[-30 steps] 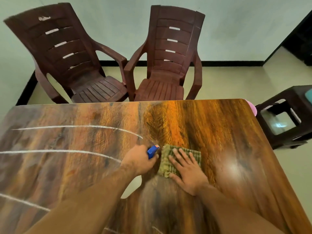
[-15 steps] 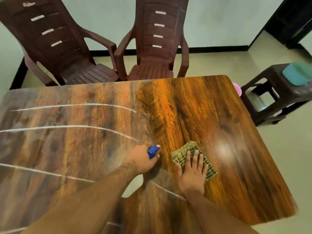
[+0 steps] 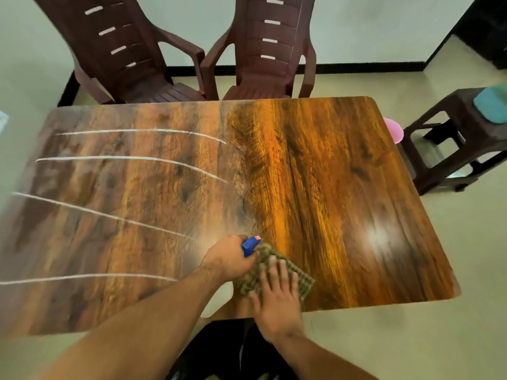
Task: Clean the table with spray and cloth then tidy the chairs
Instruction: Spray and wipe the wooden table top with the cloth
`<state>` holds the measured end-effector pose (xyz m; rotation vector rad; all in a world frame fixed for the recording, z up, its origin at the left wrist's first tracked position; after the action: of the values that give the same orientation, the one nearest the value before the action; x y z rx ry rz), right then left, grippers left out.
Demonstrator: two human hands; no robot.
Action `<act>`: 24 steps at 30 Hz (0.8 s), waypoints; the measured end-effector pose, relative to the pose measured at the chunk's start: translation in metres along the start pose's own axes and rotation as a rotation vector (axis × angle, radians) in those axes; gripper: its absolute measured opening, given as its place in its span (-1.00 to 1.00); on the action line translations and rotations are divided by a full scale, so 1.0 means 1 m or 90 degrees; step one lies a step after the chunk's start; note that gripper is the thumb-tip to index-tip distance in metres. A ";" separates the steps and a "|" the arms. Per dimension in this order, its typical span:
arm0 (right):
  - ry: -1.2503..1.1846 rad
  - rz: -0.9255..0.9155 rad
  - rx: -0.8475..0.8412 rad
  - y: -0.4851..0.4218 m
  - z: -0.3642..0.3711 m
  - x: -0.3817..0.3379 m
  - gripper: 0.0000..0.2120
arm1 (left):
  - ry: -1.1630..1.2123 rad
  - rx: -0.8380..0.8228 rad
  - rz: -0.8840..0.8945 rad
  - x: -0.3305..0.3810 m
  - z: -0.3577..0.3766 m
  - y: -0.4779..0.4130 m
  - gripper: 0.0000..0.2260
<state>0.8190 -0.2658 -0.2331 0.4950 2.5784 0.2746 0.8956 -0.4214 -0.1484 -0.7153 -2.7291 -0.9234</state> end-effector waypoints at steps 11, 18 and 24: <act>-0.040 0.124 0.055 -0.018 -0.029 0.041 -0.30 | -0.018 -0.024 -0.040 -0.039 0.043 0.067 -0.76; -0.023 0.166 0.075 -0.023 -0.026 0.031 -0.35 | 0.039 -0.047 -0.049 -0.054 0.061 0.083 -0.79; 0.059 -0.259 -0.103 -0.015 0.010 -0.036 -0.36 | 0.059 -0.009 -0.050 -0.082 0.041 0.072 -0.86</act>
<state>0.8489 -0.2928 -0.2308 -0.1046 2.6430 0.3643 1.0017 -0.3783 -0.1680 -0.5558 -2.6890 -0.9672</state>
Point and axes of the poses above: each hand's wrist, its own y-axis away from the middle knuckle, its own z-axis out of the palm, x = y × z, the point moved 4 cm from there along -y, towards the middle knuckle, and after that the axes turned 15 degrees about -y, right-handed, at the moved point
